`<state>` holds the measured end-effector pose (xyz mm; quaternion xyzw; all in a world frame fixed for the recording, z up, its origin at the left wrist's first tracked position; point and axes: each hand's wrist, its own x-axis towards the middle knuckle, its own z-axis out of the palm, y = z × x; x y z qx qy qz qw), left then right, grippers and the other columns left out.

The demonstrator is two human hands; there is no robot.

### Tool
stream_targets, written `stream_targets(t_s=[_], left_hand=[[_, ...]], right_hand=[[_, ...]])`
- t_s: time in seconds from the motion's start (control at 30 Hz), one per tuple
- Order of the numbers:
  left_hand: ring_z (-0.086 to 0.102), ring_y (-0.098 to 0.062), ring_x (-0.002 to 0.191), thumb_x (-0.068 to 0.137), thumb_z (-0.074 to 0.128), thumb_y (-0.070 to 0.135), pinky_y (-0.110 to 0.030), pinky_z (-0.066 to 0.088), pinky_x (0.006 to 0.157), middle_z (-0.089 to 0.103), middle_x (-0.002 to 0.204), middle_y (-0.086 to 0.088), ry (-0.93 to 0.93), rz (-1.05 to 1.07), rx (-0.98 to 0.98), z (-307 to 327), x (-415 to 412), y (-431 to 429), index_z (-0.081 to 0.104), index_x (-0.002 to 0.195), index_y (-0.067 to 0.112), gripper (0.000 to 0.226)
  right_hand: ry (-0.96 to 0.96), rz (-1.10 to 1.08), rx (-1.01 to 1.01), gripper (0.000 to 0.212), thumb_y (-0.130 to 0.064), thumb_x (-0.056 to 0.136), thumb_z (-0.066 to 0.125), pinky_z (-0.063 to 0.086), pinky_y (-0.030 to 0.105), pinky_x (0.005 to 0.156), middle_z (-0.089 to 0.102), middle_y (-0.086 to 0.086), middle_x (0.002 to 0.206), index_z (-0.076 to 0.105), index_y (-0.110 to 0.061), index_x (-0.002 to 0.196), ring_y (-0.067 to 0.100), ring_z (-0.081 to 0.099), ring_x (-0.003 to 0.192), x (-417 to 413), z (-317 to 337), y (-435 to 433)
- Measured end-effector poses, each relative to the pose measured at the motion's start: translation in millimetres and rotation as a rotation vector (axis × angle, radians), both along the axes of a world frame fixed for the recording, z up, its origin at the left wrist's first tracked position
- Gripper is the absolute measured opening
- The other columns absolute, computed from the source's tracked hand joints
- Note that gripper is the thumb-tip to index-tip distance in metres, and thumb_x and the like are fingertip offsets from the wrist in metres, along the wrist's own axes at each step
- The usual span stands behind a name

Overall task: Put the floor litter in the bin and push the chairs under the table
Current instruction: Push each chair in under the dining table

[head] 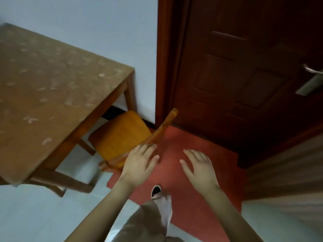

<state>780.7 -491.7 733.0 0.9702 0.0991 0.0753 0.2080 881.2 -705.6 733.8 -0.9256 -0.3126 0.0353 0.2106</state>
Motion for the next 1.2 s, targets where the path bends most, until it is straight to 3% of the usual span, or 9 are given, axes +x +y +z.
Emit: stream_targets(t_s=[0.27, 0.47, 0.8, 0.93, 1.07, 1.2], left_hand=[[0.045, -0.014, 0.118, 0.099, 0.027, 0.051, -0.031, 0.038, 0.099, 0.055, 0.128, 0.006, 0.024, 0.217, 0.009, -12.1, 44.6, 71.4, 0.049, 0.134, 0.021, 0.051], [0.045, -0.013, 0.121, 0.099, 0.030, 0.050, -0.030, 0.037, 0.098, 0.055, 0.130, 0.005, -0.005, 0.366, 0.010, -6.9, 57.5, 98.1, 0.050, 0.134, 0.020, 0.050], [0.050, -0.014, 0.114, 0.095, 0.038, 0.055, -0.030, 0.039, 0.095, 0.058, 0.125, 0.005, 0.045, 0.718, -0.016, -29.6, 42.5, 37.0, 0.054, 0.131, 0.020, 0.053], [0.055, -0.014, 0.103, 0.091, 0.037, 0.065, -0.031, 0.040, 0.096, 0.064, 0.109, 0.007, 0.108, 0.804, -0.030, -42.3, 42.9, 6.9, 0.059, 0.123, 0.023, 0.058], [0.052, -0.015, 0.090, 0.090, 0.035, 0.067, -0.029, 0.038, 0.090, 0.060, 0.093, 0.008, 0.152, 0.854, 0.008, -50.8, 46.7, -3.3, 0.062, 0.105, 0.024, 0.052], [0.051, -0.015, 0.083, 0.089, 0.036, 0.068, -0.027, 0.038, 0.083, 0.059, 0.086, 0.007, 0.135, 0.914, 0.012, -52.5, 52.5, -2.6, 0.061, 0.095, 0.024, 0.051]], right_hand=[[-0.022, 0.256, 0.035, 0.048, -0.044, 0.097, 0.046, 0.039, 0.041, 0.108, 0.062, 0.003, 0.131, 0.060, -0.014, 0.131, 0.021, 0.054, 0.125, 99.0, 7.1, 99.3], [-0.037, 0.503, 0.060, 0.054, -0.051, 0.096, 0.041, 0.027, 0.036, 0.113, 0.056, 0.000, 0.139, 0.058, -0.017, 0.134, 0.019, 0.045, 0.133, 145.9, 7.2, 153.5], [-0.002, 1.020, -0.037, 0.059, -0.057, 0.095, 0.039, 0.027, 0.040, 0.117, 0.052, -0.001, 0.143, 0.054, -0.020, 0.138, 0.019, 0.040, 0.138, 177.5, -20.2, 182.9], [0.037, 1.166, -0.111, 0.060, -0.059, 0.095, 0.036, 0.026, 0.037, 0.116, 0.054, -0.006, 0.139, 0.051, -0.023, 0.140, 0.013, 0.043, 0.134, 182.9, -33.3, 174.7], [0.051, 1.221, -0.156, 0.053, -0.058, 0.096, 0.042, 0.030, 0.036, 0.112, 0.064, -0.008, 0.124, 0.060, -0.023, 0.131, 0.013, 0.054, 0.118, 186.0, -47.8, 168.3], [0.131, 1.108, -0.112, 0.049, -0.058, 0.094, 0.048, 0.038, 0.035, 0.100, 0.066, -0.008, 0.121, 0.065, -0.024, 0.125, 0.016, 0.054, 0.111, 187.6, -58.8, 167.2]])
